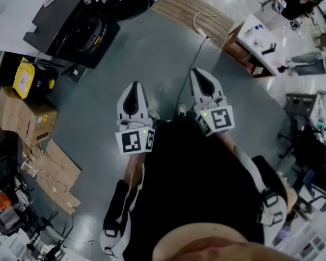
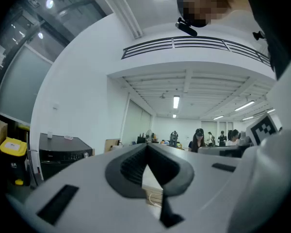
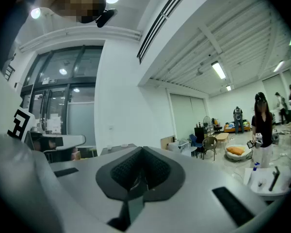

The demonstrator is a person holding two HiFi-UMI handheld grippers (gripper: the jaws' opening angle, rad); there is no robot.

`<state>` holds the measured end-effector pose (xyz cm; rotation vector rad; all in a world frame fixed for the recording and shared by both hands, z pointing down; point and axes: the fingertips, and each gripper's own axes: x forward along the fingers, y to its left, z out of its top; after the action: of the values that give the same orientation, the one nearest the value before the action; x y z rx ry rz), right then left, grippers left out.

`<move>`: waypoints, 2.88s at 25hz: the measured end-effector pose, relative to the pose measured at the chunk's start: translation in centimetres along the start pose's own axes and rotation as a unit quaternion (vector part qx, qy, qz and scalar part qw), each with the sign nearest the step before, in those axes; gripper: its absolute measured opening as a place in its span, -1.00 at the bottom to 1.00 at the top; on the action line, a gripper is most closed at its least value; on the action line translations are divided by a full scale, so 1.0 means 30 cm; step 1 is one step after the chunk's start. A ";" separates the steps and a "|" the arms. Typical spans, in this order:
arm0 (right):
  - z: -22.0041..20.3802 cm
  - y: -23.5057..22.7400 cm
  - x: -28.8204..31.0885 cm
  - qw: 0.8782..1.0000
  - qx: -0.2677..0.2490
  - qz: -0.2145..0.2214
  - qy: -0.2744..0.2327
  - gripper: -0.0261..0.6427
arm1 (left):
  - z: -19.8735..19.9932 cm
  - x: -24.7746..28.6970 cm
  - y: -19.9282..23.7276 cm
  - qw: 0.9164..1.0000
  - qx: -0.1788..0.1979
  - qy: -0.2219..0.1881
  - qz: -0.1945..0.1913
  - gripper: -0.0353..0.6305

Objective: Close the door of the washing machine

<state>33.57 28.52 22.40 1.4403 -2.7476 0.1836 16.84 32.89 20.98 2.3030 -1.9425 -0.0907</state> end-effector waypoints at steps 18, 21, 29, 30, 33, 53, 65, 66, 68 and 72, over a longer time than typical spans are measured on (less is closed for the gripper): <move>-0.004 0.032 0.036 1.000 0.000 -0.010 -0.003 -0.44 | -0.004 -0.021 0.027 1.000 -0.002 -0.001 -0.009 -0.88; -0.006 0.061 0.049 1.000 -0.002 -0.010 -0.002 -0.44 | -0.004 -0.032 0.054 1.000 -0.005 -0.002 -0.011 -0.88; -0.039 0.172 0.083 1.000 0.002 -0.023 0.007 -0.44 | -0.024 -0.080 0.157 1.000 -0.016 0.008 -0.023 -0.88; -0.046 0.187 0.090 1.000 0.003 -0.024 0.009 -0.44 | -0.029 -0.082 0.170 0.999 -0.015 0.009 -0.027 -0.88; -0.057 0.227 0.113 0.999 0.003 -0.031 0.010 -0.44 | -0.037 -0.084 0.204 0.999 -0.012 0.010 -0.039 -0.88; -0.058 0.095 0.523 1.000 0.017 -0.003 0.018 -0.44 | -0.071 0.270 0.371 0.999 -0.014 0.032 -0.016 -0.88; 0.016 -0.258 1.000 0.998 0.006 0.054 0.028 -0.44 | 0.012 0.822 0.400 0.999 -0.012 0.019 0.031 -0.88; 0.020 -0.285 1.034 0.998 0.005 0.058 0.027 -0.44 | 0.012 0.860 0.396 0.999 -0.009 0.021 0.032 -0.88; 0.026 -0.332 1.099 0.998 0.004 0.063 0.027 -0.44 | 0.010 0.928 0.397 0.999 -0.004 0.024 0.033 -0.88; 0.026 -0.399 1.228 0.997 0.000 0.068 0.035 -0.44 | 0.005 1.062 0.432 0.999 -0.004 0.029 0.037 -0.88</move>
<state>22.43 -8.43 25.82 1.2219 -2.7902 0.2334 9.61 -0.62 23.74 2.2007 -1.9913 -0.0231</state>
